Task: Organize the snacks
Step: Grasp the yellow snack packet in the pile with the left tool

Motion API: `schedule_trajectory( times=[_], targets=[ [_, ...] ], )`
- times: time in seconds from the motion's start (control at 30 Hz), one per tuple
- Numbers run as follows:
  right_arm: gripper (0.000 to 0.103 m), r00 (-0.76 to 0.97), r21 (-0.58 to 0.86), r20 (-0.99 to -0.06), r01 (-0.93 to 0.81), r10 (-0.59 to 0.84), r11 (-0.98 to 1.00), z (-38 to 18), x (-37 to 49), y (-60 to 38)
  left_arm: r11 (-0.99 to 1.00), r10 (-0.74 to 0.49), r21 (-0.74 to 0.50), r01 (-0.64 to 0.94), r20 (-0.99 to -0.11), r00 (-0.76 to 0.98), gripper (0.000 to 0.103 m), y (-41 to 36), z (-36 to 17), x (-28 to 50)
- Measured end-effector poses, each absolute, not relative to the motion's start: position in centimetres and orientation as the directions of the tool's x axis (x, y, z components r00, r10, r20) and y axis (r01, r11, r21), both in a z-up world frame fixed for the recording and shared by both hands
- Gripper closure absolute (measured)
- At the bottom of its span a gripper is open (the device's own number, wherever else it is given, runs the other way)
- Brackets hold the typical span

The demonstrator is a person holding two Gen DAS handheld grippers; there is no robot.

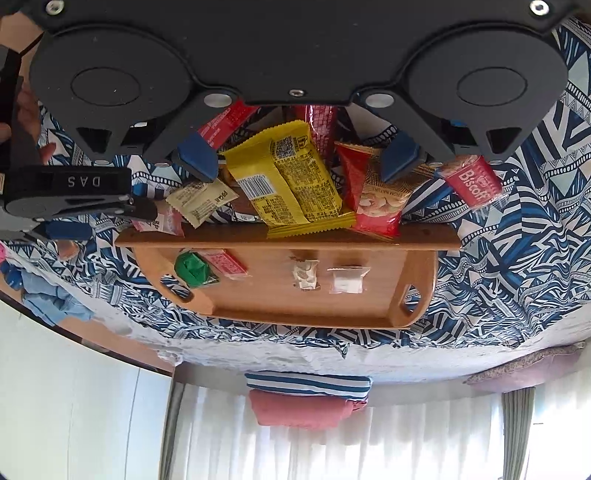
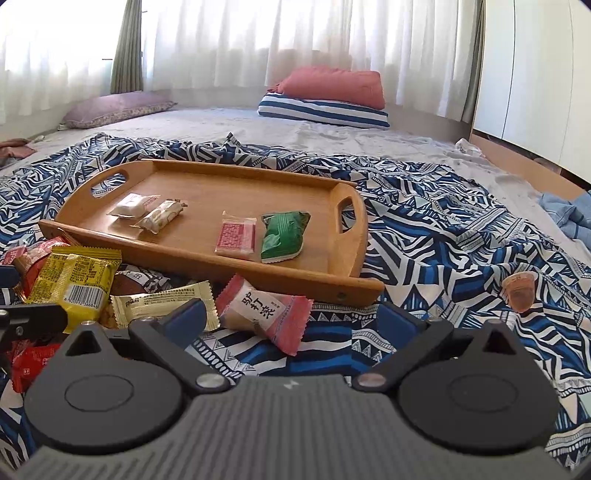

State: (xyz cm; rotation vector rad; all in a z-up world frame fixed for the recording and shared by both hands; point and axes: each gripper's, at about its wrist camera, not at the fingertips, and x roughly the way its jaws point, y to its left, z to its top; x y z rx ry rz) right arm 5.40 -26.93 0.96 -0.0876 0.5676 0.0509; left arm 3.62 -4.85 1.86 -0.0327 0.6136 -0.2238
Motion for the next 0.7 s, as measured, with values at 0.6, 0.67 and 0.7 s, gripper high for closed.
schedule_trajectory(
  times=[0.6,0.67,0.7],
  targets=[
    [0.000,0.821,-0.088,-0.570,-0.095,0.028,0.992,-0.2,6.8,-26.2,0.985,-0.163,-0.043,0.170,-0.579,0.799,0.031,-8.3,1.4,4.7],
    [0.000,0.819,-0.088,-0.573,-0.098,0.030,0.991,-0.3,6.8,-26.3,0.987,-0.155,-0.051,0.155,-0.599,0.786,0.033,-8.4,1.0,5.3],
    [0.000,0.819,-0.089,-0.573,-0.099,0.030,0.991,-0.3,6.8,-26.3,0.987,-0.152,-0.057,0.149,-0.606,0.781,0.034,-8.5,0.9,5.5]
  ],
)
